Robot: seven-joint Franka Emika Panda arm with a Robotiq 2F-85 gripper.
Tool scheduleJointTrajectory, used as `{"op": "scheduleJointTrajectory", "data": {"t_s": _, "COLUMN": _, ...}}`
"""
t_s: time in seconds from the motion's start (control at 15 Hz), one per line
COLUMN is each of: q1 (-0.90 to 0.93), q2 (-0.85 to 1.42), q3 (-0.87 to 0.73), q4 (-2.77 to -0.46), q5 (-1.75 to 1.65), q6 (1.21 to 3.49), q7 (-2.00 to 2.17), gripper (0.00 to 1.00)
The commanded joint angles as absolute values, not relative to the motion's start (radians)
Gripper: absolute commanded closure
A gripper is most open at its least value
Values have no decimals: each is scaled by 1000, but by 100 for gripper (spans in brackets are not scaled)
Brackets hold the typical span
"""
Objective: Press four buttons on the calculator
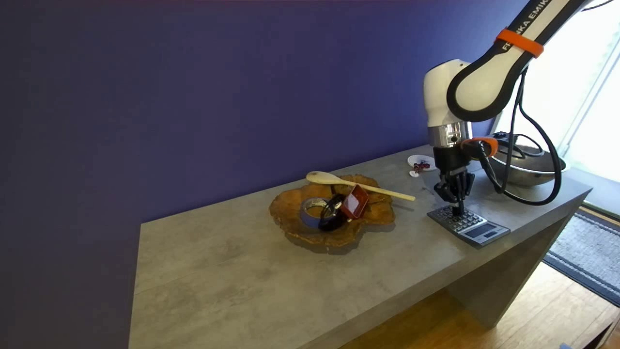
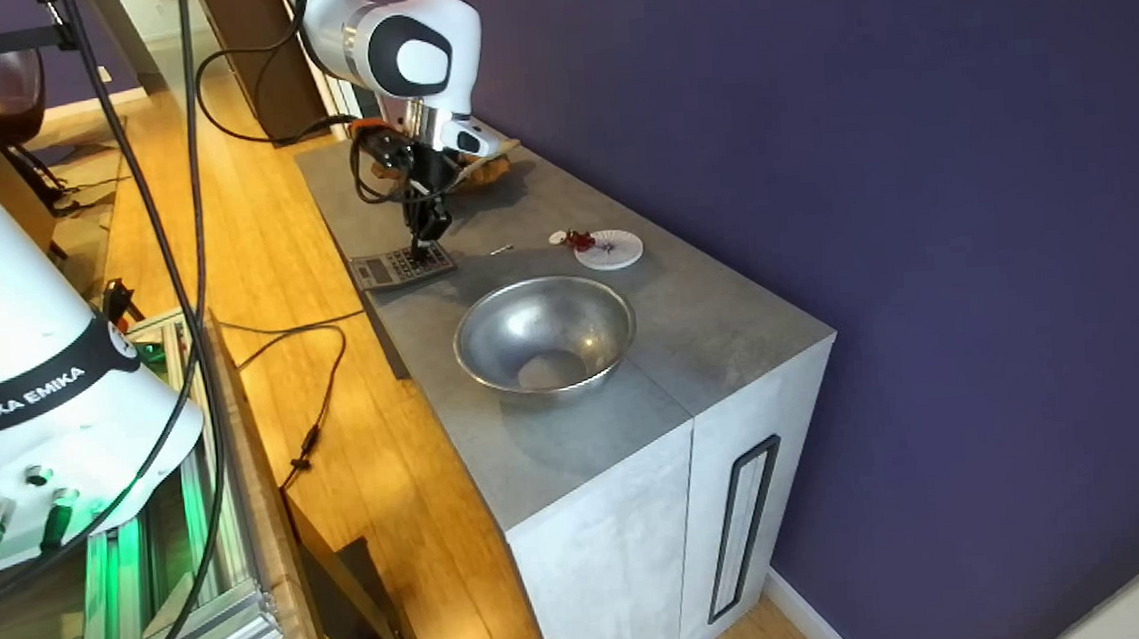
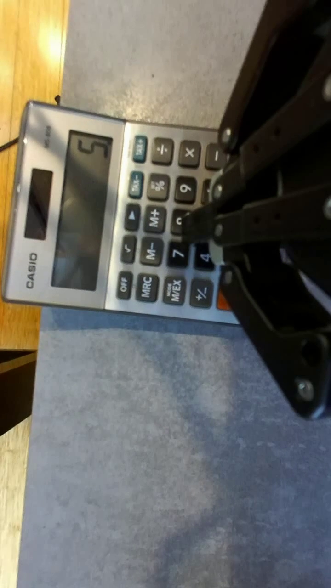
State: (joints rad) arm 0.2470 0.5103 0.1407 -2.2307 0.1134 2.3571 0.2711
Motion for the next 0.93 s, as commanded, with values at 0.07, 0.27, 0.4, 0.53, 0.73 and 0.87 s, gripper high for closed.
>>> {"op": "scheduleJointTrajectory", "data": {"t_s": 0.07, "q1": 247, "q2": 470, "q3": 142, "q4": -2272, "q5": 121, "q6": 2386, "q7": 274, "gripper": 100}}
{"op": "scheduleJointTrajectory", "data": {"t_s": 0.27, "q1": 248, "q2": 446, "q3": 144, "q4": -2287, "q5": 121, "q6": 2390, "q7": 276, "gripper": 100}}
{"op": "scheduleJointTrajectory", "data": {"t_s": 0.4, "q1": 247, "q2": 429, "q3": 148, "q4": -2297, "q5": 124, "q6": 2396, "q7": 273, "gripper": 100}}
{"op": "scheduleJointTrajectory", "data": {"t_s": 0.53, "q1": 245, "q2": 417, "q3": 154, "q4": -2300, "q5": 129, "q6": 2399, "q7": 269, "gripper": 100}}
{"op": "scheduleJointTrajectory", "data": {"t_s": 0.73, "q1": 242, "q2": 404, "q3": 172, "q4": -2308, "q5": 149, "q6": 2419, "q7": 256, "gripper": 100}}
{"op": "scheduleJointTrajectory", "data": {"t_s": 0.87, "q1": 241, "q2": 403, "q3": 184, "q4": -2312, "q5": 159, "q6": 2434, "q7": 250, "gripper": 100}}
